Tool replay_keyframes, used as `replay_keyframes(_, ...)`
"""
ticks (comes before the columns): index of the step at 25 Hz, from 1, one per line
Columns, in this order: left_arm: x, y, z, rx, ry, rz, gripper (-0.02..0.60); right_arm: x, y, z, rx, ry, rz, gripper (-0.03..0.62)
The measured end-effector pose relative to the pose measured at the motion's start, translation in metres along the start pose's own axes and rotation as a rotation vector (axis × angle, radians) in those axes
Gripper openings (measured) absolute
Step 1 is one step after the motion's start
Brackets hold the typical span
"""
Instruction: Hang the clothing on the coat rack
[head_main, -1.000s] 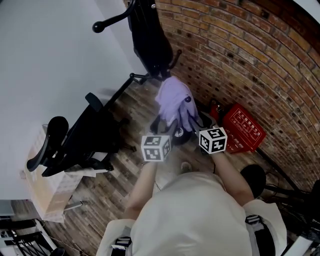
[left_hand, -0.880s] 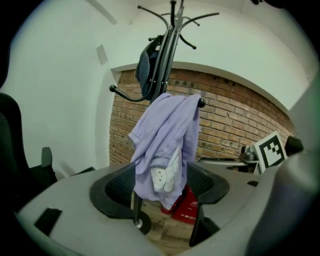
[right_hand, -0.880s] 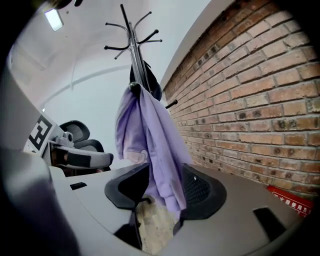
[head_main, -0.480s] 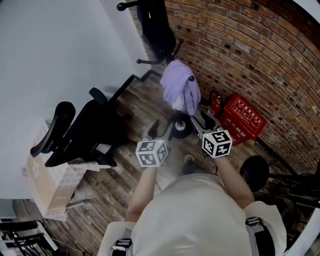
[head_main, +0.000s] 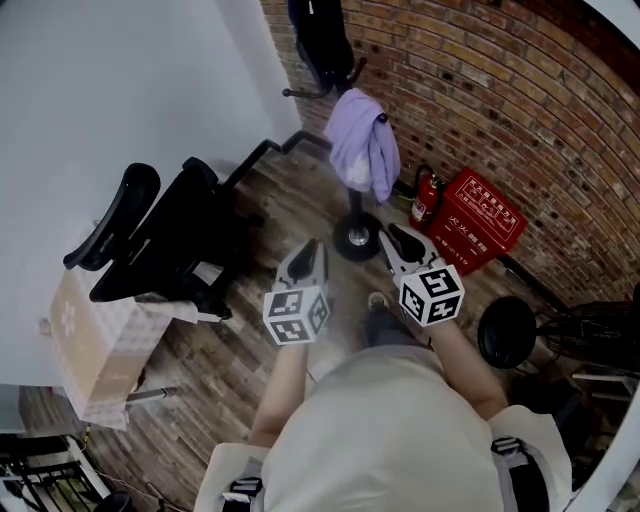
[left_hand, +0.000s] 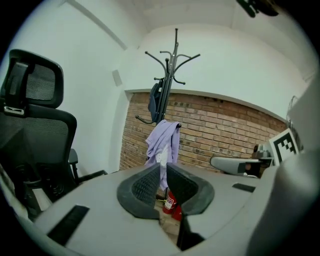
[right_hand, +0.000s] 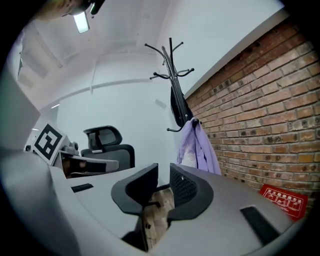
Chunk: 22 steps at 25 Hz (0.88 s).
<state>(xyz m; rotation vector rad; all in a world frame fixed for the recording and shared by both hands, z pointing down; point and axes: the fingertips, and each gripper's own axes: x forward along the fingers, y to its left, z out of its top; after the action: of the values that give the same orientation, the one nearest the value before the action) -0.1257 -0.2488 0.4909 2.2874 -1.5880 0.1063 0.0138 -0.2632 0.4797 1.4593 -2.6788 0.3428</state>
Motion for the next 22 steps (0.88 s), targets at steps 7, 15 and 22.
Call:
replay_keyframes(7,-0.054,-0.013,-0.001,-0.021,-0.027,0.027,0.018,-0.04,0.038,0.011,-0.031,-0.036,0.026,0.016)
replay_keyframes(15,-0.095,-0.017,-0.002,-0.014,-0.05,0.04,0.008,-0.068,0.065,0.015,-0.064,-0.056,0.038,0.005)
replay_keyframes(22,-0.104,-0.015,-0.003,-0.019,-0.049,0.025,0.006,-0.073,0.081,0.02,-0.099,-0.063,0.053,0.0)
